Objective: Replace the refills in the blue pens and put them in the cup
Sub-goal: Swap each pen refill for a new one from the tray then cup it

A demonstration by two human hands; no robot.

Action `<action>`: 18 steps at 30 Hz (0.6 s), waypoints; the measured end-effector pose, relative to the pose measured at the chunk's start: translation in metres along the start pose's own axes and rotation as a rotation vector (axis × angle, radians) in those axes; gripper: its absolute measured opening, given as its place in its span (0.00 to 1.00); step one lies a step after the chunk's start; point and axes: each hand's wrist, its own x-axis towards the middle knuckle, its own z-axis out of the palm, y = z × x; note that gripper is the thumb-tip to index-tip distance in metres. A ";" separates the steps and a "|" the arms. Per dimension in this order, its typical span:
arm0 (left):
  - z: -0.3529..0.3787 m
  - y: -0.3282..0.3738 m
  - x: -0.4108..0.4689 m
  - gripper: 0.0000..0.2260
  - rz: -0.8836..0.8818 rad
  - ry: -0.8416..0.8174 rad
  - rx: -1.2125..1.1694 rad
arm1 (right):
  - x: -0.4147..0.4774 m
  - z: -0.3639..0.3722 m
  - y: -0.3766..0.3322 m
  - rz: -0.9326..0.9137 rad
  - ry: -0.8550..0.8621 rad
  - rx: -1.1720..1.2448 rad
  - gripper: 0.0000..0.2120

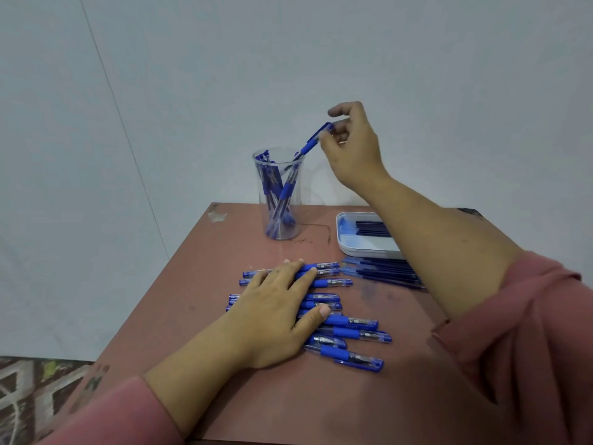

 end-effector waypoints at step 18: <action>-0.002 0.001 0.002 0.41 -0.002 0.012 -0.019 | -0.096 -0.068 0.011 -0.098 -0.488 -0.334 0.07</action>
